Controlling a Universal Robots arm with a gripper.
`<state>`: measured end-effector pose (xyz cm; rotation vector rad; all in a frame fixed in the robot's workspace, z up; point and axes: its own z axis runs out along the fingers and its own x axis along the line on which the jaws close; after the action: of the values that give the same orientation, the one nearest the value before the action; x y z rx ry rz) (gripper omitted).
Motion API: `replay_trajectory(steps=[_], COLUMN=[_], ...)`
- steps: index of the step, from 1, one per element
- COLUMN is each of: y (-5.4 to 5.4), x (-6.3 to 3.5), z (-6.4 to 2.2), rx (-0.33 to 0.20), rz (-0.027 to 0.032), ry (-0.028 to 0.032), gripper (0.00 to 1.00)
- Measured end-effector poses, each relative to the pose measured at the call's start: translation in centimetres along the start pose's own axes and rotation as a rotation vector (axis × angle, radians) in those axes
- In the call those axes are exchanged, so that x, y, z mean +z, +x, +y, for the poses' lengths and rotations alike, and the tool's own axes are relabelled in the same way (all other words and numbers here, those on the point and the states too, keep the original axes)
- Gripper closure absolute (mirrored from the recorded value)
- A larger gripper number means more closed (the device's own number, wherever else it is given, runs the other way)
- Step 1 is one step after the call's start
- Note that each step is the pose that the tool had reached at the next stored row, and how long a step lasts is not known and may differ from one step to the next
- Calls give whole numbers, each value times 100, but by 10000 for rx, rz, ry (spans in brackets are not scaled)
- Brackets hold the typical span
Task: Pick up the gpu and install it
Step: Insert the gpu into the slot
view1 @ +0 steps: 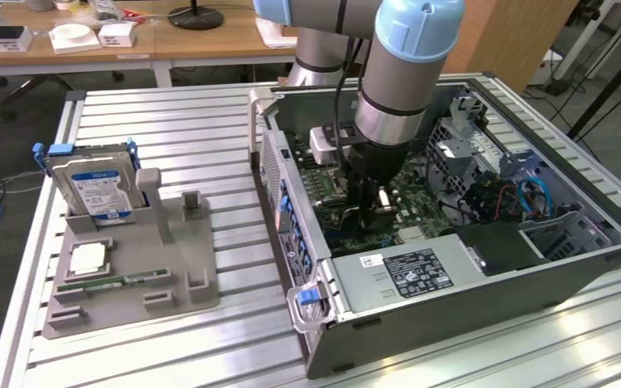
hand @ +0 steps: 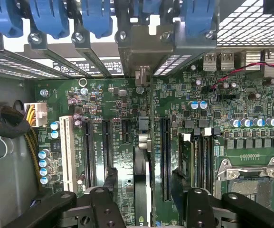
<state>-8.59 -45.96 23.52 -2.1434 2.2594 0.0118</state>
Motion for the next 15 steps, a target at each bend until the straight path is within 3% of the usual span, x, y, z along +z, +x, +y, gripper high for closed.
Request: replay_trajectory(steps=[4, 15], y=[-1, -9], x=[-34, -384], z=[0, -5], rx=[0, -1], rz=[2, 2], ry=[0, -1], gripper=[43, 43])
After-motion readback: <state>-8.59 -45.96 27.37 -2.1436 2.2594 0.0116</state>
